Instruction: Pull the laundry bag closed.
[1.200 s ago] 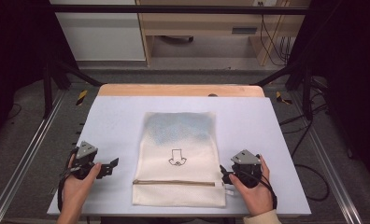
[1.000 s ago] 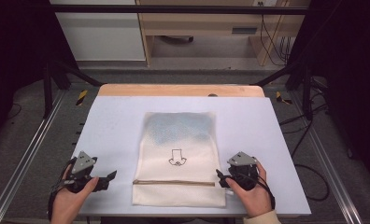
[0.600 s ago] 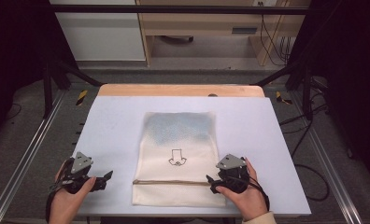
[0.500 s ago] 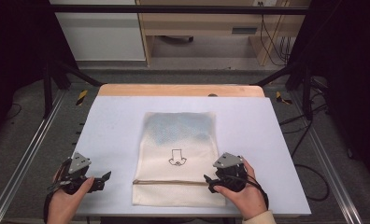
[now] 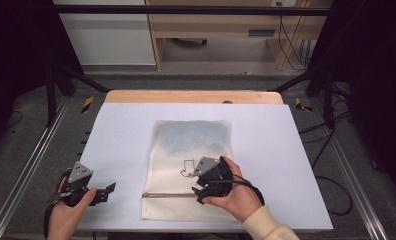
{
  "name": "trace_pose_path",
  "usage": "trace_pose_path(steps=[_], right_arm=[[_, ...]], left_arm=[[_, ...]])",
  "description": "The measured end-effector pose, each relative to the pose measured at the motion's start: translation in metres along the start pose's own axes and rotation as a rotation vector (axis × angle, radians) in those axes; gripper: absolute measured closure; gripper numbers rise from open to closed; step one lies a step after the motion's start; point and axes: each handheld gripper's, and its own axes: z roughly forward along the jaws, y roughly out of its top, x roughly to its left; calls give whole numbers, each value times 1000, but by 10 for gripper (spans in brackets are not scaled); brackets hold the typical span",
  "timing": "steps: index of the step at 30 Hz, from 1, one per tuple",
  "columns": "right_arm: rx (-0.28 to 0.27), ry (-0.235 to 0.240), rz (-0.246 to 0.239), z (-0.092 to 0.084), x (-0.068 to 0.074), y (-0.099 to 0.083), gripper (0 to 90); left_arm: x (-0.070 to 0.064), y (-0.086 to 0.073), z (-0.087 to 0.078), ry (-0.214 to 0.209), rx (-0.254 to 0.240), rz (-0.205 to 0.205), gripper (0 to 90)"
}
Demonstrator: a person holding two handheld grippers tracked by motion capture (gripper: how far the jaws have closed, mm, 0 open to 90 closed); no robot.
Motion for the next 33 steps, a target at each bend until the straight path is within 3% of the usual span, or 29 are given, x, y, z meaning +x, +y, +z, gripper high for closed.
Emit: trace_pose_path(steps=[8, 16, 19, 26, 33], right_arm=[[36, 57, -99, 9, 12, 30, 185], [68, 101, -143, 20, 13, 54, 237], [62, 93, -139, 21, 14, 59, 263], [39, 158, -135, 22, 16, 66, 206], [3, 157, -131, 25, 15, 76, 177]], left_arm=[[1, 0, 0, -3, -4, -12, 66], [0, 1, 0, -1, -6, 2, 69], [0, 1, 0, -3, -8, 5, 69], [2, 0, 0, 2, -14, -5, 70], [5, 0, -2, 34, -26, -35, 74]])
